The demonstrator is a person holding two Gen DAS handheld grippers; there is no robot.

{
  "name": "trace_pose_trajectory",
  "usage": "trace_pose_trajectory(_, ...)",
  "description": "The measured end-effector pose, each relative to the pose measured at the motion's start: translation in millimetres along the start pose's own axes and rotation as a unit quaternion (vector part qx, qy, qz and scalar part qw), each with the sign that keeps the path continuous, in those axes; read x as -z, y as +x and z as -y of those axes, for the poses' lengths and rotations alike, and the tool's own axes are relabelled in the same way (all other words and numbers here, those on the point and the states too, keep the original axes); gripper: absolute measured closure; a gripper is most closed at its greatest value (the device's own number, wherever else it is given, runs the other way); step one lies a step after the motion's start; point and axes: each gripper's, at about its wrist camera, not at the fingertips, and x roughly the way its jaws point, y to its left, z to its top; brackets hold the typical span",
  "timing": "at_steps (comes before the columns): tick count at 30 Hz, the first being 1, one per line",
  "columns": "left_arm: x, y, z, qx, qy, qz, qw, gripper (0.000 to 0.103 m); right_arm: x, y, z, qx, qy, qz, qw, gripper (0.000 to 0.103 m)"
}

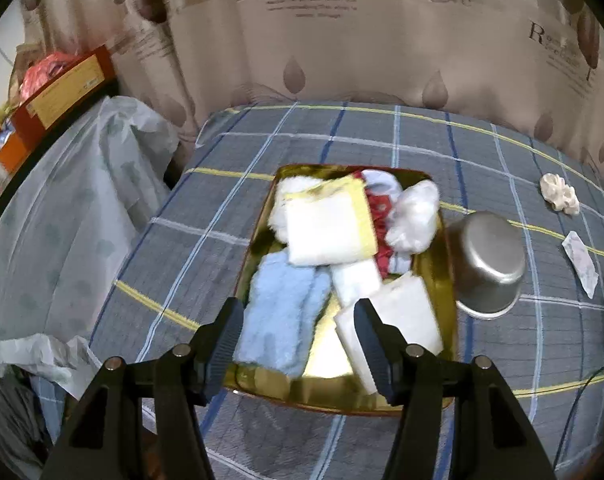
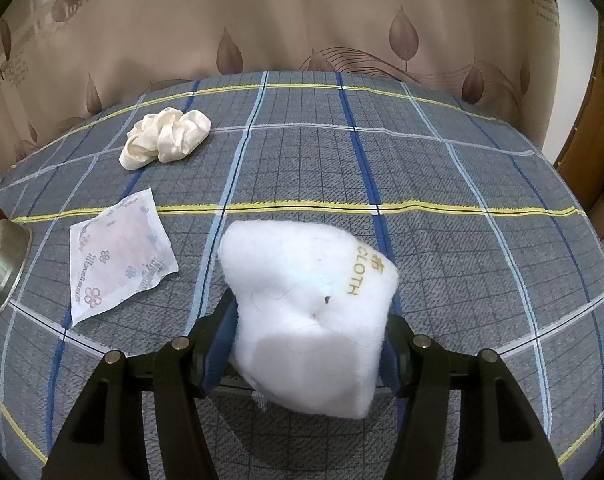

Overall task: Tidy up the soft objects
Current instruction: 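Withdraw the open left tool from the tray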

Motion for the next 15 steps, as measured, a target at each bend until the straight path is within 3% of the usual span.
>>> trace_pose_trajectory(15, 27.5, -0.9, -19.5, -0.034, -0.003, 0.029, 0.9990, 0.044, -0.4, -0.2, 0.0, 0.006, -0.005, -0.001, 1.000, 0.045)
